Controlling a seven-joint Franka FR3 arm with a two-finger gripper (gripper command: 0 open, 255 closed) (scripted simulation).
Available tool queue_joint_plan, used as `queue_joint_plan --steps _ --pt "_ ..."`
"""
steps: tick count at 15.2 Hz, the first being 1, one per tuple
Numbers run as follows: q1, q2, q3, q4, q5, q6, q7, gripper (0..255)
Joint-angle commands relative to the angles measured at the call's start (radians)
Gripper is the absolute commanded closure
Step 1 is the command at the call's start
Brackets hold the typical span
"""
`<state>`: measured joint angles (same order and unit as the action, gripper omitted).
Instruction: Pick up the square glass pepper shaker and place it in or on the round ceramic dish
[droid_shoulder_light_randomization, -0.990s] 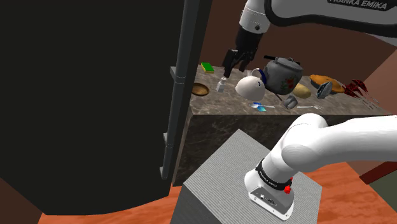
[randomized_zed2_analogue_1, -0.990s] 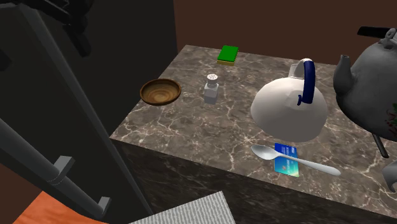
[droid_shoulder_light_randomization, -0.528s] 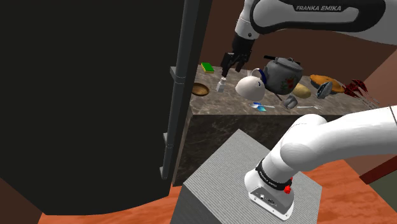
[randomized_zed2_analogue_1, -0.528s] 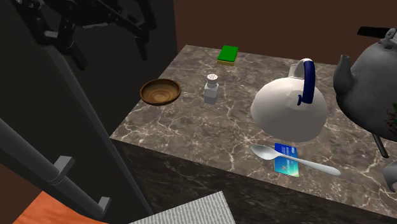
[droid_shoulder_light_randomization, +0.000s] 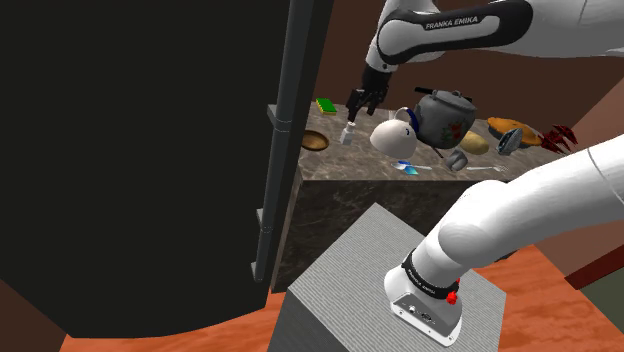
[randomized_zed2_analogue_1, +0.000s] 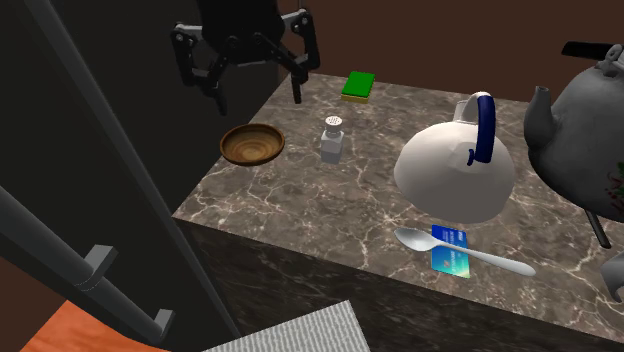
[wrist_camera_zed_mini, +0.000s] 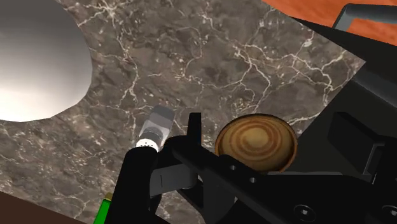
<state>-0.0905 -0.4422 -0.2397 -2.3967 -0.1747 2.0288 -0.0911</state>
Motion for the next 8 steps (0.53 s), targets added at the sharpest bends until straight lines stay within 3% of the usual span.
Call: queue_joint_plan --steps 1,8 --pt "-0.004 0.074 -0.033 0.033 0.006 0.045 -0.036 0" --pt "-0.021 0.323 -0.138 0.169 0.080 0.159 -0.185 0"
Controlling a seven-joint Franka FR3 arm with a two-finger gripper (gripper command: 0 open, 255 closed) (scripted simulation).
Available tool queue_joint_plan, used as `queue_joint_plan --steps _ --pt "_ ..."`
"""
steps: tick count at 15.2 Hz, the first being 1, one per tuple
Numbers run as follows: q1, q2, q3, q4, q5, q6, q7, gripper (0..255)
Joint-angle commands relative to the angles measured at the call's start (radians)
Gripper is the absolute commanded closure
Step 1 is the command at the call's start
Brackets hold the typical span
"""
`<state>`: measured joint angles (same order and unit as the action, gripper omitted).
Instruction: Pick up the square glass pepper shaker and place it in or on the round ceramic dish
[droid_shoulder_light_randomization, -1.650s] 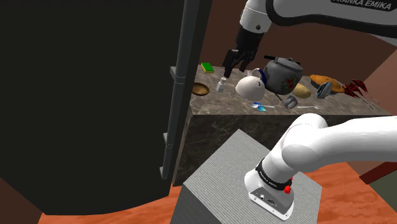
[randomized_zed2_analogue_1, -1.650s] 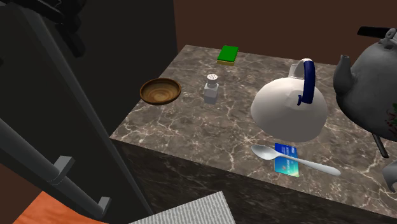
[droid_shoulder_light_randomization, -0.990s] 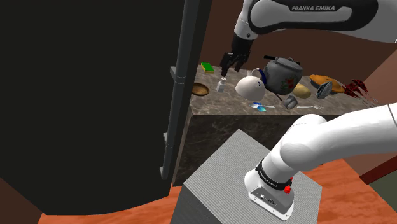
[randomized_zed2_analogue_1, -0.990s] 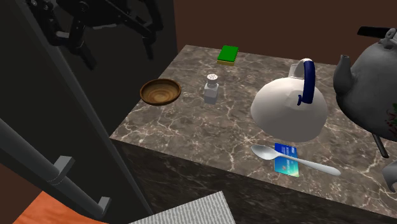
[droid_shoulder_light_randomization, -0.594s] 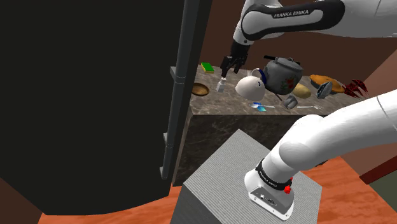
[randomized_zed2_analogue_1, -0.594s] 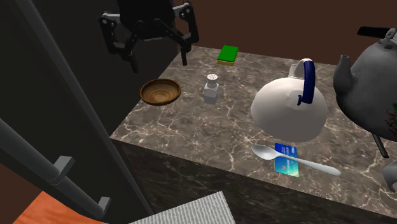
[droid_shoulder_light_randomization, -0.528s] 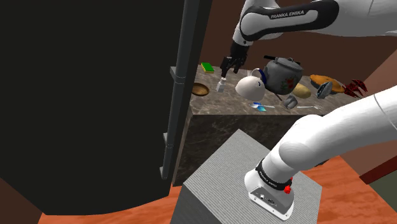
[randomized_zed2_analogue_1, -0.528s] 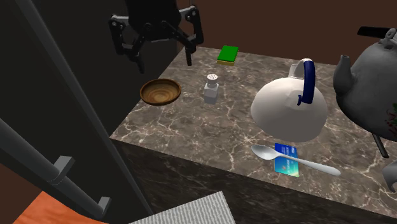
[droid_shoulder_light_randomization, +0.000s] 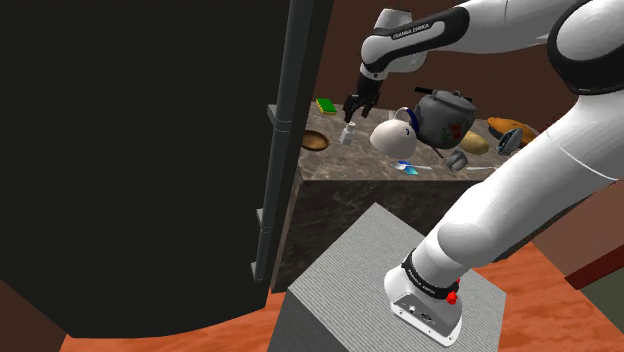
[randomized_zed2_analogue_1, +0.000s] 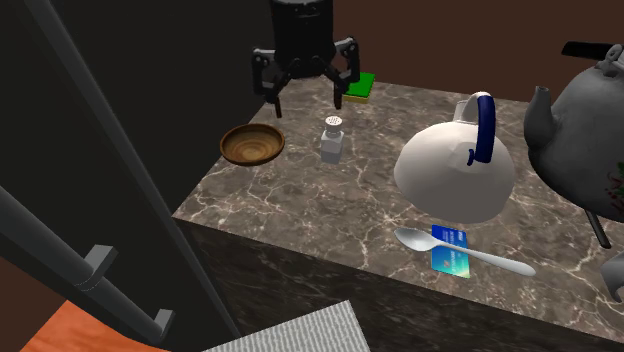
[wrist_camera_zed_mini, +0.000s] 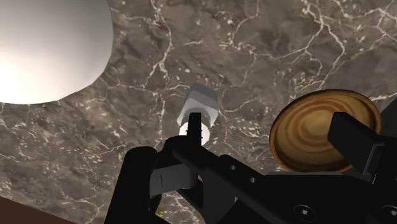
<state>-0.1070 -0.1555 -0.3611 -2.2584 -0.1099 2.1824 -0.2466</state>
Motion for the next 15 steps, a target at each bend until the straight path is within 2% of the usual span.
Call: queue_joint_plan --steps 1,5,12,15 --pt "-0.009 0.074 -0.028 0.055 0.033 0.017 -0.054 0" --pt "-0.030 0.201 -0.056 0.144 0.103 0.047 -0.136 0" --pt "-0.037 0.264 -0.054 0.108 0.137 0.141 -0.160 0" --pt "-0.037 0.264 -0.054 0.108 0.137 0.141 -0.160 0"
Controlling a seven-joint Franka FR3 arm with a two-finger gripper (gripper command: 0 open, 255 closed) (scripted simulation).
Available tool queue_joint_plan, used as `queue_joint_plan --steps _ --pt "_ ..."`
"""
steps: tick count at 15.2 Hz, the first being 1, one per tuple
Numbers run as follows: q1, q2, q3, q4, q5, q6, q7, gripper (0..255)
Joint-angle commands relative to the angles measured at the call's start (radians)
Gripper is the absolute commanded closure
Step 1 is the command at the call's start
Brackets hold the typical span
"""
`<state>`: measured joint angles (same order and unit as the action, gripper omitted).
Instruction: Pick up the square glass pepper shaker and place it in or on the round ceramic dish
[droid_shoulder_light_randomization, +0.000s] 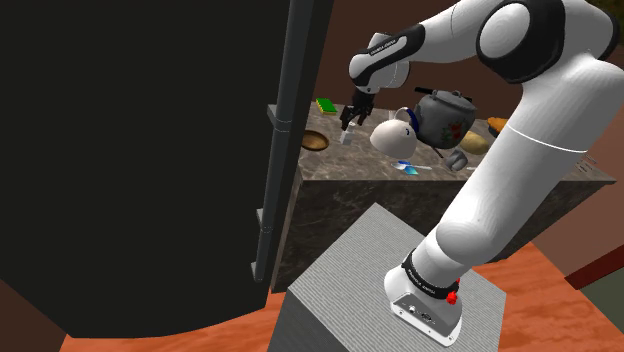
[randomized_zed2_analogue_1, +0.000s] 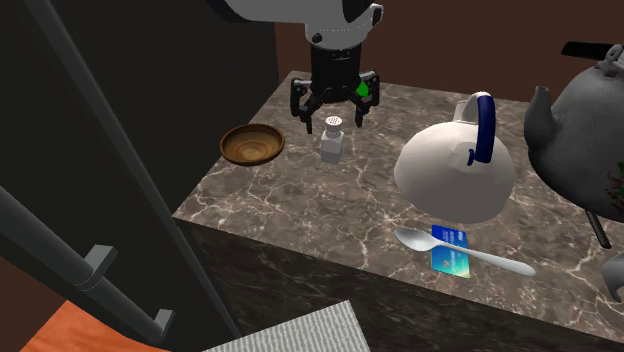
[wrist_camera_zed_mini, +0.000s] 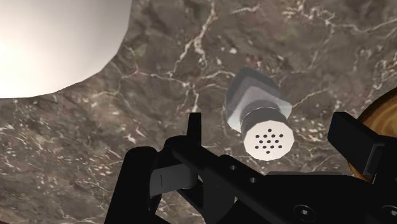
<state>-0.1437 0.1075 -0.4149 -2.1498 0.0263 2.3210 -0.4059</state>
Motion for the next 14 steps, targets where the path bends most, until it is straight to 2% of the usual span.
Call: queue_joint_plan --steps 1,5,6,14 --pt "0.000 0.001 0.000 -0.001 0.001 0.003 -0.001 0" --pt "0.000 0.001 0.000 -0.001 0.001 0.002 -0.001 0" --pt "0.000 0.001 0.000 -0.001 0.001 0.002 -0.001 255" --pt "0.000 0.001 0.000 -0.001 0.001 0.002 -0.001 255"
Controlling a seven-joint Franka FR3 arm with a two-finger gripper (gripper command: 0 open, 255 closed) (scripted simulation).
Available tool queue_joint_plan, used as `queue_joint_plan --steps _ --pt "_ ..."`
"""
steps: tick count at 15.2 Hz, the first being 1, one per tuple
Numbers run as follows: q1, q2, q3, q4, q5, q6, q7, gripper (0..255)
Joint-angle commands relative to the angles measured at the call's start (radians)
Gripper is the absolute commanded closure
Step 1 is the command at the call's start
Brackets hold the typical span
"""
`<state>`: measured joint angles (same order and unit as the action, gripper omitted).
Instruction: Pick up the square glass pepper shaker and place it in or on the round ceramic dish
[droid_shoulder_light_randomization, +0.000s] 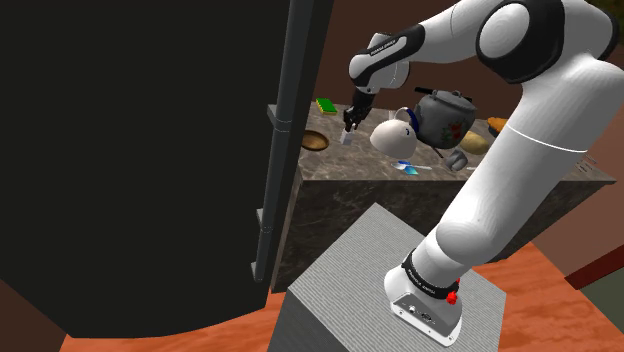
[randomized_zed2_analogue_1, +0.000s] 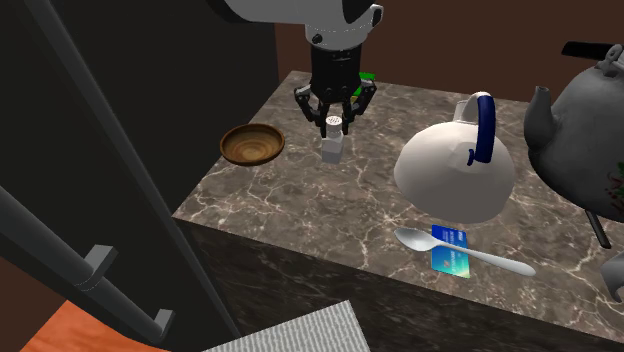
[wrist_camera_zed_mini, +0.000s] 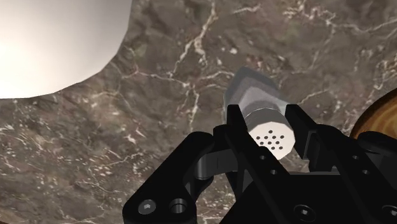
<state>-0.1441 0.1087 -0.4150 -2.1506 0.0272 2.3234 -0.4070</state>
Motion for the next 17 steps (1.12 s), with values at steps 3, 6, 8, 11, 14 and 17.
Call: queue_joint_plan --steps 3,6,8,11,14,17 --pt "0.001 -0.015 -0.001 0.011 -0.009 -0.025 0.006 255" --pt "0.003 -0.037 -0.002 0.029 -0.021 -0.063 0.013 255" --pt "0.005 -0.051 -0.003 0.042 -0.028 -0.089 0.018 255" --pt "0.006 -0.069 -0.003 0.064 -0.037 -0.128 0.024 255" --pt "0.007 -0.086 -0.002 0.087 -0.045 -0.166 0.029 255" --pt "0.008 -0.101 -0.002 0.113 -0.052 -0.205 0.033 255"
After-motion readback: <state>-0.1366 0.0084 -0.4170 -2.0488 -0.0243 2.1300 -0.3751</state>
